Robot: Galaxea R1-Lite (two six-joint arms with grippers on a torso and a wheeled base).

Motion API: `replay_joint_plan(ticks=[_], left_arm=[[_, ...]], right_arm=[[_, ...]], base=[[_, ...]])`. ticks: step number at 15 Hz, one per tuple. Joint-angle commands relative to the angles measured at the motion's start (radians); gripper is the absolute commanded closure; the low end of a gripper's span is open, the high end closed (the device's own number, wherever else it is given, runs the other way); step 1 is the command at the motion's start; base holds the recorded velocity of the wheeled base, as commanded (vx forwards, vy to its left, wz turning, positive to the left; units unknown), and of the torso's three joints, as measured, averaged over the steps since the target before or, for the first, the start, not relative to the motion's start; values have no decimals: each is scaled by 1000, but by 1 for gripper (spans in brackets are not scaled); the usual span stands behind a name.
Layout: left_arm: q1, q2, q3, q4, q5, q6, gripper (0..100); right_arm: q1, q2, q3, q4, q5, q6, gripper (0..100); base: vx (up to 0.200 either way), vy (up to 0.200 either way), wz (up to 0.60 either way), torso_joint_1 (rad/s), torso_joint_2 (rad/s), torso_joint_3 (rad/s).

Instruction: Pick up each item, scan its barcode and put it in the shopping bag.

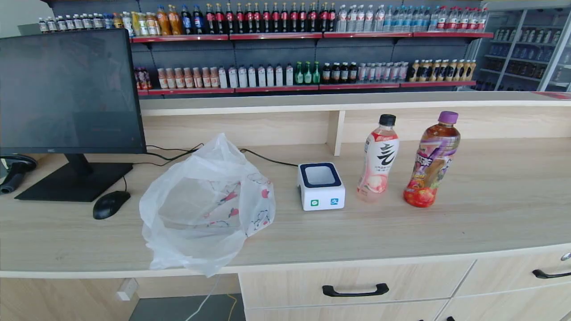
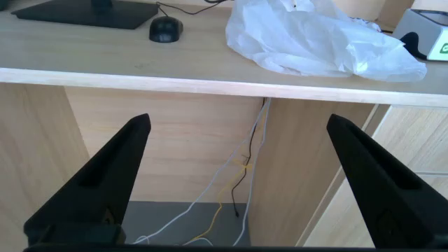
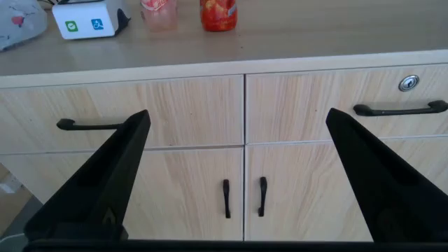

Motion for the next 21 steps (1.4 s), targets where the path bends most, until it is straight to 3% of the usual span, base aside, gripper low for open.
replay_joint_plan(ticks=[1, 9, 12, 15, 16, 21], left_arm=[[1, 0, 0, 0, 0, 0, 0], [0, 0, 0, 0, 0, 0, 0], [1, 0, 0, 0, 0, 0, 0], [0, 0, 0, 0, 0, 0, 0], [0, 0, 0, 0, 0, 0, 0], [1, 0, 0, 0, 0, 0, 0]], right_arm=[[0, 1, 0, -1, 0, 0, 0], [0, 1, -17, -25, 8, -23, 0], [2, 15, -103, 16, 69, -28, 0], [2, 284, -331, -25, 66, -25, 0], [2, 343, -357, -73, 68, -26, 0], [-3, 880, -425, -772, 66, -26, 0]], base=[[0, 0, 0, 0, 0, 0], [0, 0, 0, 0, 0, 0], [0, 0, 0, 0, 0, 0], [0, 0, 0, 0, 0, 0], [0, 0, 0, 0, 0, 0], [0, 0, 0, 0, 0, 0]])
